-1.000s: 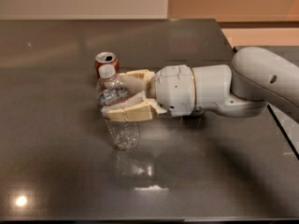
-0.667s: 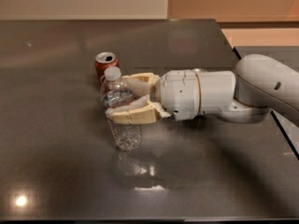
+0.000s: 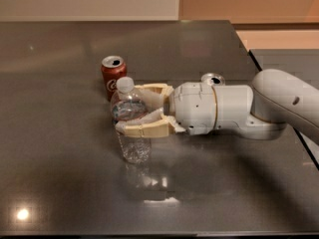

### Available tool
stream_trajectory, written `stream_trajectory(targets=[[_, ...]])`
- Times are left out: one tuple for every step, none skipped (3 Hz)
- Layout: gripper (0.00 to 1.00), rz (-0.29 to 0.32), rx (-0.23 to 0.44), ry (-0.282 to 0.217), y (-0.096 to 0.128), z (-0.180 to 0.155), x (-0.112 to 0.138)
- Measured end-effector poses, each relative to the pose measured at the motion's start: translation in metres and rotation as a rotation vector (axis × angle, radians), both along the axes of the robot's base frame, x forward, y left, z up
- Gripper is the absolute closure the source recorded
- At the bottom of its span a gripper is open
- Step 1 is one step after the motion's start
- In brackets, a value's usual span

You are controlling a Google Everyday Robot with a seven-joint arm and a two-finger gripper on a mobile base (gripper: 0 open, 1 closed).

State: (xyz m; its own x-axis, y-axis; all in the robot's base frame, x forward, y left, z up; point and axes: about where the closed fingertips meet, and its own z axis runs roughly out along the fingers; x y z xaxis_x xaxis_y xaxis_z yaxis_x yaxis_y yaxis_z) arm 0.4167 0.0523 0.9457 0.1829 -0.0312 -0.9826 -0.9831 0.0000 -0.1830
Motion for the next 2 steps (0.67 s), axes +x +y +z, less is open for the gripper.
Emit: stream_trajectory(targets=[[0.82,0.016,0.029,-0.017,-0.0028,-0.0036,-0.0007],[0.59,0.023,0.043,-0.023,-0.0055,-0.0064,0.0001]])
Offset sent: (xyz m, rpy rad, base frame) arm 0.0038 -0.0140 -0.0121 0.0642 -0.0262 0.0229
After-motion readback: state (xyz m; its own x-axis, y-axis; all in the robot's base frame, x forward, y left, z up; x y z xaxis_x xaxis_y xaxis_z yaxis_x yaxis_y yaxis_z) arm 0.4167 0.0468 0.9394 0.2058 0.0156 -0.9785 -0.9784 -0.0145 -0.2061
